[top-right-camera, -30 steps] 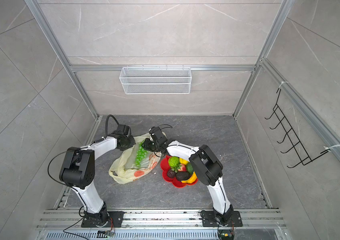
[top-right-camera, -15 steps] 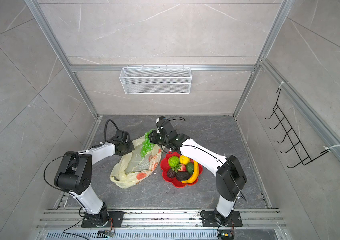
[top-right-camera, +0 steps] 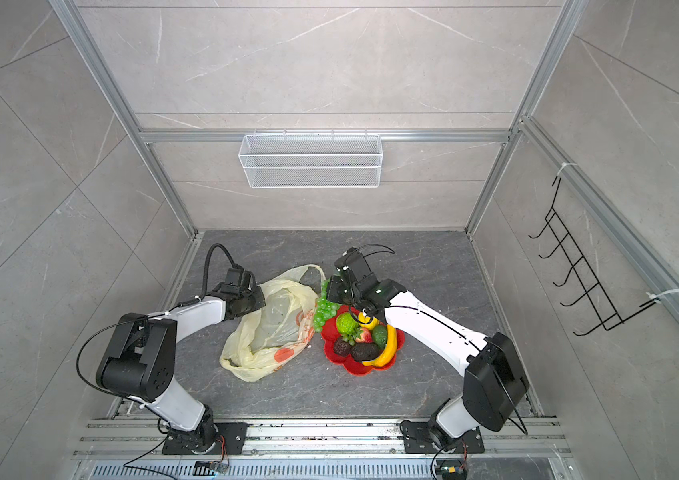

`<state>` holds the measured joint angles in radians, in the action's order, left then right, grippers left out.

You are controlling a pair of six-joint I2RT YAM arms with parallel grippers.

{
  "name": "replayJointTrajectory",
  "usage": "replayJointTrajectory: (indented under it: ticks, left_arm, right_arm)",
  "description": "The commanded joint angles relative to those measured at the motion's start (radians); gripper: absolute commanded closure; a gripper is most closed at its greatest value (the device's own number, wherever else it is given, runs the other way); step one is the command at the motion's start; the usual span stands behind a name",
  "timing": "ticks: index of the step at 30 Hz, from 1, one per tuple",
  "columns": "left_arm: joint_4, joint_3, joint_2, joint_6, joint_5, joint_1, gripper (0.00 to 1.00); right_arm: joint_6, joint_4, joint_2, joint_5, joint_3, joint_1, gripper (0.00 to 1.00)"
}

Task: Take the fake fruits out of the plastic bag
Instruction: 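Lift the green grapes out of the bag over the red plate, then lower the grapes into the red plate and open the right gripper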

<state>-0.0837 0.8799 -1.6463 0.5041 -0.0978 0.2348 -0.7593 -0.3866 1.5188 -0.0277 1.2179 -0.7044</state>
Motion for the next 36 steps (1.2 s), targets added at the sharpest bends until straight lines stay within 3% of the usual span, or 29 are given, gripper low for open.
replayJointTrajectory:
  ticks: [1,22,36]
  left_arm:
    - [0.035,-0.004,0.024,-0.024,0.013,-0.005,1.0]
    - [0.039,0.002,0.004,-0.022,0.026,-0.005,1.0]
    - [0.036,0.003,0.004,-0.022,0.026,-0.005,1.0]
  right_arm:
    - [-0.009,-0.055,-0.044,-0.048,-0.038,-0.003,0.78]
    - [-0.048,-0.114,0.079,-0.109,-0.03,0.016,0.73]
    - [-0.141,-0.116,0.12,-0.079,-0.034,0.04,0.63]
